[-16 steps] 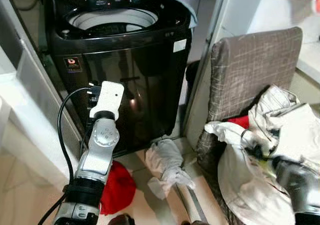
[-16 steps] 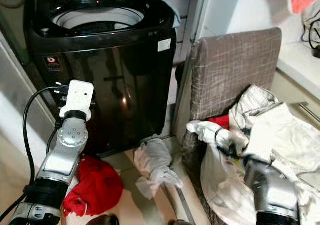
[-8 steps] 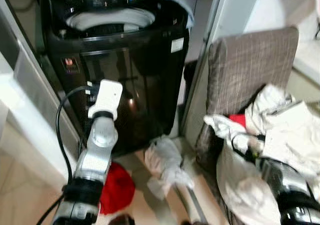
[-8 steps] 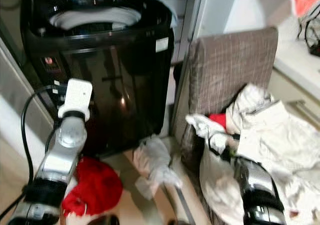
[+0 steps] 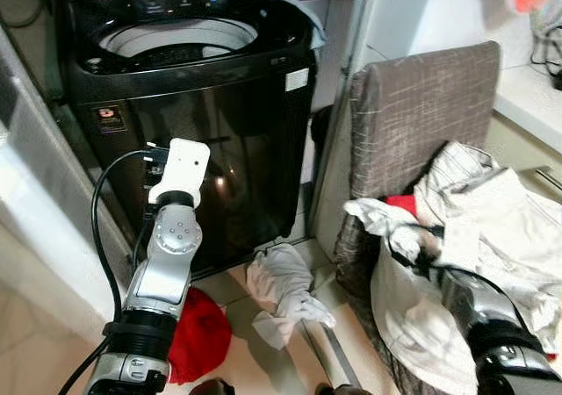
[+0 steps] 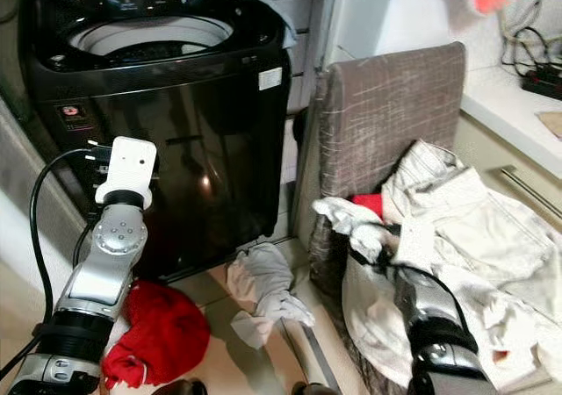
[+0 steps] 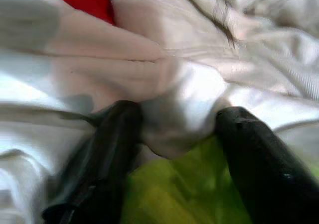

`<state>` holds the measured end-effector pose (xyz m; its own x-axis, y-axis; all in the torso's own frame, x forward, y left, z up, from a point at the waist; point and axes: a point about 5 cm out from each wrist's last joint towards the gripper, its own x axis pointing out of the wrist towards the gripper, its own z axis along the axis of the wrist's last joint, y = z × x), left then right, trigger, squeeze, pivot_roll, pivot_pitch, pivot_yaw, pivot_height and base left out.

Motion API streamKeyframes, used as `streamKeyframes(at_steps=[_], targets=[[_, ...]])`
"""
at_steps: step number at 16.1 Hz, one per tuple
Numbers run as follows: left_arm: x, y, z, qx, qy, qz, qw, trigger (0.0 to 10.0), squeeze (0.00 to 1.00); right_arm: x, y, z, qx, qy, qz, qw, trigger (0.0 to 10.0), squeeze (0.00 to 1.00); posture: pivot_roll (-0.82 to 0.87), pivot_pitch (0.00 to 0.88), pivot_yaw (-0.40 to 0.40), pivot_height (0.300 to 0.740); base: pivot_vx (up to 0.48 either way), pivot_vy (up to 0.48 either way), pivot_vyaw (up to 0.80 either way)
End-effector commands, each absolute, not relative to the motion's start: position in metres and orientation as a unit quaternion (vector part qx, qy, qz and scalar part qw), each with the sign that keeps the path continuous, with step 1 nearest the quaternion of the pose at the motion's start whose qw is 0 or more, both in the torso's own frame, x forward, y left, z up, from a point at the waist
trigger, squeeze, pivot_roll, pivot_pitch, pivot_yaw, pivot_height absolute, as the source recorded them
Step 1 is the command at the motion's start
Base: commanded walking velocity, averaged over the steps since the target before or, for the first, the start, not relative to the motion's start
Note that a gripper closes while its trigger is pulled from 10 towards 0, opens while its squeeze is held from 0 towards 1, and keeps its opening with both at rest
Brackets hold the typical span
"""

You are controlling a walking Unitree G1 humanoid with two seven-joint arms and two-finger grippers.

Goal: Clothes washing

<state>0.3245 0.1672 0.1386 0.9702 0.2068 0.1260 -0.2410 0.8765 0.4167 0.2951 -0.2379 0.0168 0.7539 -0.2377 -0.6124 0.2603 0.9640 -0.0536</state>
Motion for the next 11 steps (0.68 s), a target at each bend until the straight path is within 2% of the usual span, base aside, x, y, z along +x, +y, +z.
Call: streamKeyframes(at_steps=[1,7,11], targets=[[0.325,0.165,0.143,0.222,-0.045,0.113,0.968,10.0,0.0,0.304,-0.228,0.023,0.015,0.307,-0.109,0.945,0.0,0.0,-0.06,0.033,-0.005,0.74,0.0,0.0,0.0],[0.326,0.163,0.143,0.225,-0.048,0.107,0.967,10.0,0.0,0.311,-0.216,0.029,0.029,0.285,-0.079,0.955,0.0,0.0,-0.07,0.02,-0.015,0.74,0.0,0.0,0.0],[0.327,0.163,0.143,0.226,-0.051,0.105,0.967,10.0,0.0,0.326,-0.212,0.054,0.01,0.221,-0.064,0.973,0.0,0.0,-0.06,0.001,-0.016,0.74,0.0,0.0,0.0]])
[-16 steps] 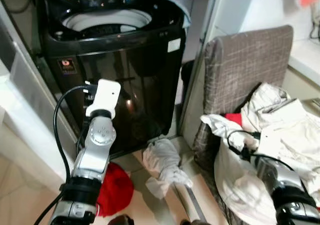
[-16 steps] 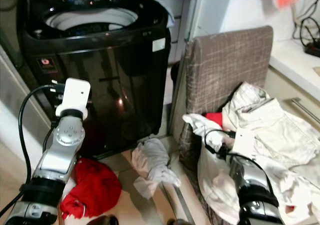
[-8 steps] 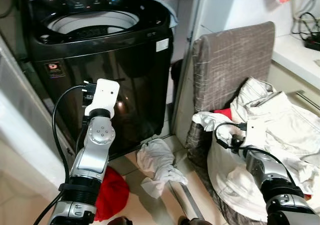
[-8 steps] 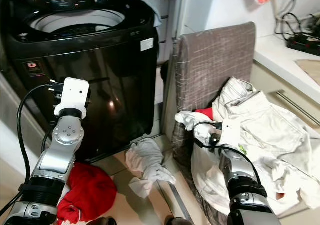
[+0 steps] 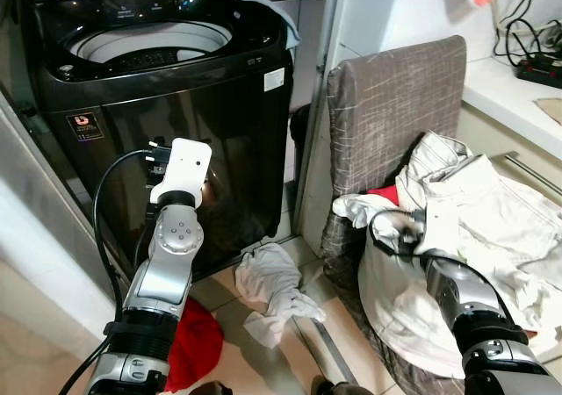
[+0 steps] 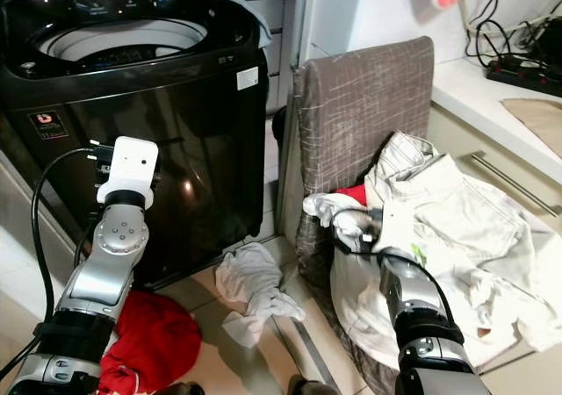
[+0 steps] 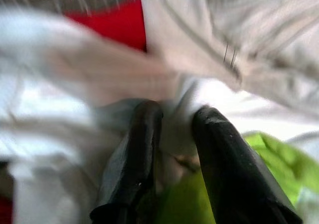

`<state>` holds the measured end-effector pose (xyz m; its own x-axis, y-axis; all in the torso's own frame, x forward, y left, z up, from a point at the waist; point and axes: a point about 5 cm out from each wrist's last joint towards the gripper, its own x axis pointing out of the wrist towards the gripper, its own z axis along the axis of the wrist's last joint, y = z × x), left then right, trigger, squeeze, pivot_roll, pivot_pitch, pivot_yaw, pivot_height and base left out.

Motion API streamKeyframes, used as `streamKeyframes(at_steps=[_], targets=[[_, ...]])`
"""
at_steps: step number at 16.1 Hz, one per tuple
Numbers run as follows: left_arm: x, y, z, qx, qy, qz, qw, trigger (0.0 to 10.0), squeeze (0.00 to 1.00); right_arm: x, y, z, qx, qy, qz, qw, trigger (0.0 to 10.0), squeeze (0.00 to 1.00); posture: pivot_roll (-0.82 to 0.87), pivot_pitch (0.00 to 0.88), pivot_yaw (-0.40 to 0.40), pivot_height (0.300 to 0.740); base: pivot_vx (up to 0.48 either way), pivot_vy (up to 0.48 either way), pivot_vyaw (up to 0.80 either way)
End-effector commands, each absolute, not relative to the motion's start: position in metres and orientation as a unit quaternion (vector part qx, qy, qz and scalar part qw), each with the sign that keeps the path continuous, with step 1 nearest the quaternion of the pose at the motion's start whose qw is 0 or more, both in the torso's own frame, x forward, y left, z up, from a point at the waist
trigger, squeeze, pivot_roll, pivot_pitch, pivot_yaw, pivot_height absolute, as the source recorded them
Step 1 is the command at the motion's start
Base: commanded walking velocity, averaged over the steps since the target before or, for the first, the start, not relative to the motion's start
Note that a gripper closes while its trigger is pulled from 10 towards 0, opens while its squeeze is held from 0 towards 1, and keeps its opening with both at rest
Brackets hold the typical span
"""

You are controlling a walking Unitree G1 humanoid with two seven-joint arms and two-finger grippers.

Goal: Clothes washing

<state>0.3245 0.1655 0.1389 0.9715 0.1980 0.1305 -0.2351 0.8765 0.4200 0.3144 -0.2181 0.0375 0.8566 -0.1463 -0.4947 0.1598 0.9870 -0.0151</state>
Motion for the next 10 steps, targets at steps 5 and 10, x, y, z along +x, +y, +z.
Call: streamKeyframes(at_steps=[5,10], targets=[[0.328,0.161,0.145,0.228,-0.055,0.101,0.967,10.0,0.0,0.369,-0.204,0.16,-0.029,0.007,-0.036,0.999,0.0,0.0,-0.06,0.0,-0.011,0.74,0.0,0.0,0.0],[0.326,0.16,0.144,0.225,-0.054,0.103,0.967,10.0,0.0,0.362,-0.192,0.151,0.014,0.023,-0.022,0.999,10.0,0.0,-0.05,0.003,-0.021,0.74,0.0,0.0,0.0]])
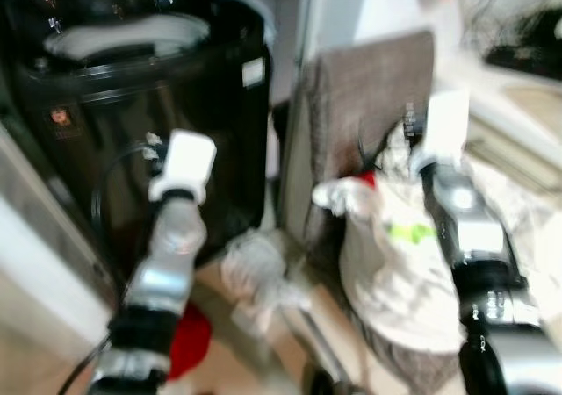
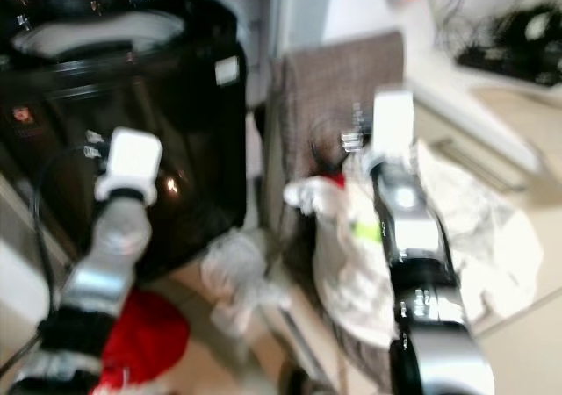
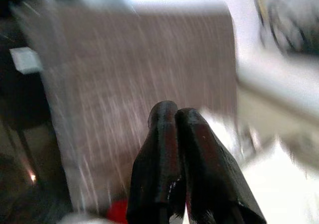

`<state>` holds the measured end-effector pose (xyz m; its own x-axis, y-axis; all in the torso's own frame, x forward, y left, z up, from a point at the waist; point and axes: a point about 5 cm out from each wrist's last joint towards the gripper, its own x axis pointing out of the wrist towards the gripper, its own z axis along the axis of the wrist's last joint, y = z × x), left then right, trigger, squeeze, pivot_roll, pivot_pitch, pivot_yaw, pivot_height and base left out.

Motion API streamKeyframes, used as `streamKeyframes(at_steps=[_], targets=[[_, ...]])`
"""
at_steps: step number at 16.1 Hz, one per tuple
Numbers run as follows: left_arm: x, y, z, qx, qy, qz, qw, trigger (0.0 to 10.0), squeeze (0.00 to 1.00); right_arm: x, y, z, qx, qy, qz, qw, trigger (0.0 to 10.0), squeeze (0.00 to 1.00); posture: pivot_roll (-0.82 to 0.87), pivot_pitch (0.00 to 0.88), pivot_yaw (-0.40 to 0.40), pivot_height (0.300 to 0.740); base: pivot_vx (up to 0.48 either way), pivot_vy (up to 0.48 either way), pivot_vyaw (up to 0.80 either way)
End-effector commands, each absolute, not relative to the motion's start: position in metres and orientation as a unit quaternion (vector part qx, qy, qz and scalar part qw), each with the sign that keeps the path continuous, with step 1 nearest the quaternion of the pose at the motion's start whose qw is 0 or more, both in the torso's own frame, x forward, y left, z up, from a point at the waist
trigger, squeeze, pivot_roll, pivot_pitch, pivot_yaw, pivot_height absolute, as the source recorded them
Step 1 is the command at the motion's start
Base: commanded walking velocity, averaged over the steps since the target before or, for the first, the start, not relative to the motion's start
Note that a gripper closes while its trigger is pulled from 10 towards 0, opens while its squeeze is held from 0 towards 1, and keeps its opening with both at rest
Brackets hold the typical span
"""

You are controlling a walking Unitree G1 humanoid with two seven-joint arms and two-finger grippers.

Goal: Clothes washing

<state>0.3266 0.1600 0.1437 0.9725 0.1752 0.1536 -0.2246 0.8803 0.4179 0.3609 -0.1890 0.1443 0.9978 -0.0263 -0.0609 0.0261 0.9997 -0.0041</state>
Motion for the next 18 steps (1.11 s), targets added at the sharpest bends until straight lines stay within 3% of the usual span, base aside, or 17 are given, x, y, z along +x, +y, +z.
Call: streamKeyframes(at_steps=[1,4,8,10,13,15,18], targets=[[0.326,0.16,0.143,0.225,-0.054,0.103,0.967,10.0,0.0,0.36,-0.187,0.146,0.018,0.036,-0.005,0.999,10.0,1.0,-0.05,0.011,-0.018,0.74,0.0,0.0,0.0],[0.326,0.16,0.143,0.225,-0.051,0.101,0.968,10.0,0.0,0.359,-0.194,0.14,-0.086,0.052,0.026,0.995,10.0,1.0,-0.06,0.017,-0.012,0.74,0.0,0.0,0.0],[0.326,0.155,0.144,0.22,-0.052,0.084,0.97,10.0,0.0,0.364,-0.229,0.135,-0.141,0.106,0.041,0.983,10.0,1.0,-0.06,0.037,0.006,0.74,0.0,0.0,0.0],[0.324,0.155,0.143,0.223,-0.05,0.076,0.97,10.0,0.0,0.365,-0.233,0.134,-0.155,0.132,0.059,0.977,10.0,1.0,-0.05,0.044,0.008,0.74,0.0,0.0,0.0],[0.323,0.157,0.145,0.229,-0.053,0.078,0.969,10.0,0.0,0.369,-0.241,0.149,-0.234,0.171,0.164,0.943,10.0,1.0,-0.04,0.049,-0.002,0.74,0.0,0.0,0.0],[0.323,0.156,0.146,0.23,-0.056,0.079,0.968,10.0,0.0,0.372,-0.248,0.171,-0.24,0.169,0.234,0.927,10.0,1.0,-0.04,0.046,-0.009,0.74,0.0,0.0,0.0],[0.322,0.157,0.146,0.229,-0.054,0.081,0.968,10.0,0.0,0.374,-0.261,0.194,-0.222,0.163,0.259,0.926,10.0,1.0,-0.04,0.046,-0.008,0.74,0.0,0.0,0.0]])
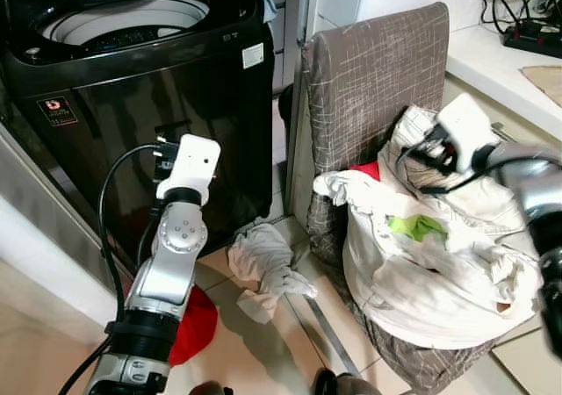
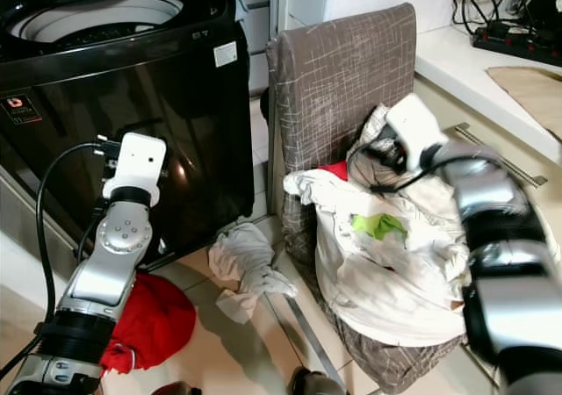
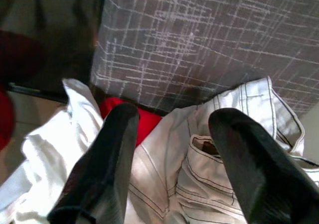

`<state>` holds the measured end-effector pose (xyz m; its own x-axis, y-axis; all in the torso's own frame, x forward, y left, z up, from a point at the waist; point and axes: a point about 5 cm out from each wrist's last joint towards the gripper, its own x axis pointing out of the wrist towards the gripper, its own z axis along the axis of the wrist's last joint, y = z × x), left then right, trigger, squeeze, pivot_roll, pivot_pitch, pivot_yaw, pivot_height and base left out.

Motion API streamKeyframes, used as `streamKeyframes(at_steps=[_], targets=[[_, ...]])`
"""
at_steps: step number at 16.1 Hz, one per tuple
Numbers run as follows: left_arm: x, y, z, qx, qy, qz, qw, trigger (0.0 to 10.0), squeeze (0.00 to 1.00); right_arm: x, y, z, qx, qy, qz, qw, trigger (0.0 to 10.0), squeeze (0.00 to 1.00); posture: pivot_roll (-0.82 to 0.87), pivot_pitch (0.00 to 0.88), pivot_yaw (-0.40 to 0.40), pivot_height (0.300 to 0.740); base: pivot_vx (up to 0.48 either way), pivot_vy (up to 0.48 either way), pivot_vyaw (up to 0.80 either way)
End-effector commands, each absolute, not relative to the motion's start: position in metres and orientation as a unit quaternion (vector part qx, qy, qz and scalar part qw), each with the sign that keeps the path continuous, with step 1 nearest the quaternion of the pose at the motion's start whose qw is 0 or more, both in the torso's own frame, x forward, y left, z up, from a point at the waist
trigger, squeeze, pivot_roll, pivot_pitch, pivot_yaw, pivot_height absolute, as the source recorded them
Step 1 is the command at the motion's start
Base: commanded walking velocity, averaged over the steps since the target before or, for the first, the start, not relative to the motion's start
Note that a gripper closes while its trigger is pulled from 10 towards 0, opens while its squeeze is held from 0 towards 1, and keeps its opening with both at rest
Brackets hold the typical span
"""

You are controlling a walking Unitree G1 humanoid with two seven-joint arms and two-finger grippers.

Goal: Clothes washing

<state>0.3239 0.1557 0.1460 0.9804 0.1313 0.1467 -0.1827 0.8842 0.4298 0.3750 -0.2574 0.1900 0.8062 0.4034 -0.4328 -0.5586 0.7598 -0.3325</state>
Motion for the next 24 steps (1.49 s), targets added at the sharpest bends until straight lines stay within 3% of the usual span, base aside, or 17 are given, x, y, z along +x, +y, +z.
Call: streamKeyframes(at_steps=[1,5,10,14,15,19,24], targets=[[0.323,0.157,0.146,0.23,-0.054,0.08,0.968,10.0,0.0,0.374,-0.267,0.198,-0.221,0.18,0.273,0.919,10.0,1.0,-0.04,0.046,-0.004,0.74,0.0,0.0,0.0],[0.324,0.156,0.147,0.231,-0.055,0.076,0.969,10.0,0.0,0.371,-0.27,0.195,-0.238,0.232,0.313,0.89,10.0,1.0,-0.05,0.053,-0.002,0.74,0.0,0.0,0.0],[0.318,0.154,0.145,0.23,-0.049,0.069,0.969,10.0,0.0,0.37,-0.27,0.184,-0.233,0.263,0.311,0.883,10.0,1.0,-0.03,0.089,-0.005,0.74,0.0,0.0,0.0],[0.304,0.167,0.142,0.24,-0.035,0.08,0.967,10.0,0.0,0.368,-0.282,0.17,-0.275,0.284,0.233,0.888,10.0,1.0,0.01,0.149,-0.012,0.74,0.0,0.0,0.0],[0.297,0.172,0.141,0.246,-0.027,0.085,0.965,10.0,0.0,0.367,-0.279,0.161,-0.269,0.285,0.23,0.891,10.0,0.0,0.04,0.181,-0.01,0.74,0.0,0.0,0.0],[0.267,0.196,0.145,0.279,-0.003,0.1,0.955,10.0,0.0,0.363,-0.258,0.132,-0.238,0.292,0.256,0.89,10.0,0.0,0.15,0.263,0.012,0.74,0.0,0.0,0.0],[0.246,0.209,0.161,0.313,0.003,0.101,0.944,10.0,0.0,0.358,-0.247,0.109,-0.208,0.307,0.243,0.896,10.0,0.0,0.23,0.302,0.039,0.74,0.0,0.0,0.0]])
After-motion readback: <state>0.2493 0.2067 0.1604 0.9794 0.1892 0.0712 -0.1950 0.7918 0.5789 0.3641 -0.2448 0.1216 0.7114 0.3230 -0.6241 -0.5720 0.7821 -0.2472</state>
